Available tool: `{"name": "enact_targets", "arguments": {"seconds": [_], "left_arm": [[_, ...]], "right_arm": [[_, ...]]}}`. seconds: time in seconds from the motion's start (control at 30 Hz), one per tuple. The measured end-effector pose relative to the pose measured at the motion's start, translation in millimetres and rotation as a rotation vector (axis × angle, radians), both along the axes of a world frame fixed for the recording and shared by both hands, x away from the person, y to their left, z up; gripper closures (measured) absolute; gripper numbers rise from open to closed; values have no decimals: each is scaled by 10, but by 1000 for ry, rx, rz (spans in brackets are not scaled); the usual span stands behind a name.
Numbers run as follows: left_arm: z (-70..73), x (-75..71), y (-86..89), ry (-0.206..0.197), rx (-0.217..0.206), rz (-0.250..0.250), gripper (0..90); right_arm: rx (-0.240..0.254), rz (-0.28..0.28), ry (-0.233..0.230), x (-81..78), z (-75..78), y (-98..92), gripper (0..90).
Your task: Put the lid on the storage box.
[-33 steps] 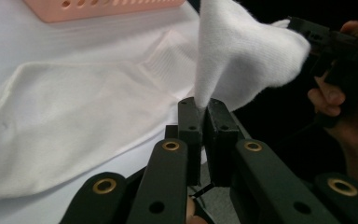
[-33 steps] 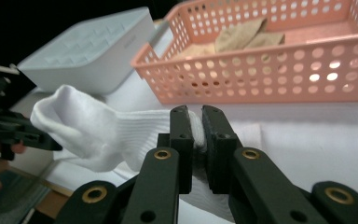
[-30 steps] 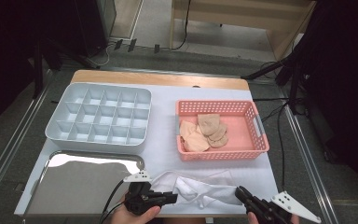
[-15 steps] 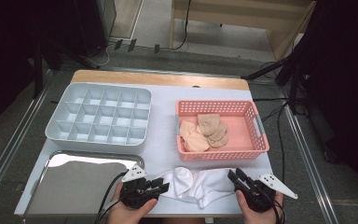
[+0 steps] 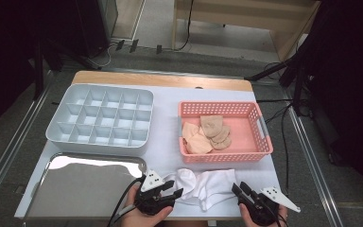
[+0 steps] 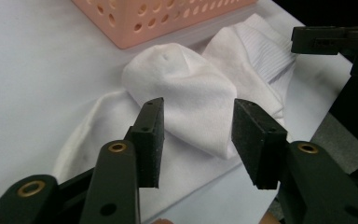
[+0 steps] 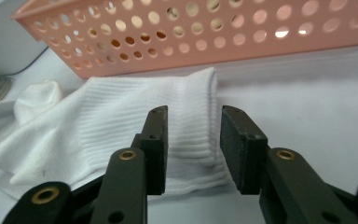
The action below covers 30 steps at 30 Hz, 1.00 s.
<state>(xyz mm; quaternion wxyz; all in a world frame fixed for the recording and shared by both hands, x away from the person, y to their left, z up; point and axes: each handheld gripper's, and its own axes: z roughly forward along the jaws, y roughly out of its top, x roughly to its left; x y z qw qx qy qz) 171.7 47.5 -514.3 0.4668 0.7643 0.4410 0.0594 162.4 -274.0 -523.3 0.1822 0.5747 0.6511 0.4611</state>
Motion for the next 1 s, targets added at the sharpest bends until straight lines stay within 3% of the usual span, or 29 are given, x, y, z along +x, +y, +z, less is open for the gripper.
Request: {"name": "enact_targets", "arguments": {"seconds": [0.17, 0.23, 0.37, 0.43, 0.67, 0.73, 1.0], "left_arm": [[-42, -13, -129, -23, 43, -30, 568], [-68, -24, -178, -34, 100, -26, 603], [-97, -9, -176, -14, 128, -29, 859], [-74, -3, -138, -13, 121, -28, 892], [-23, 0, 60, -19, 105, -1, 889], [-47, -8, 106, -11, 116, 1, 865], [-27, -19, 334, -2, 65, 64, 707]], "right_arm": [[-60, 11, 14, 28, -57, 78, 833], [-69, 23, 11, 30, -53, 72, 873], [-75, 32, 7, 20, -26, 40, 900], [-67, 28, 5, 10, -4, 6, 900], [-46, -1, 7, -15, 36, -144, 900], [-49, 3, 20, -3, 5, -146, 900], [-30, -14, 10, -4, 8, -152, 871]]}}
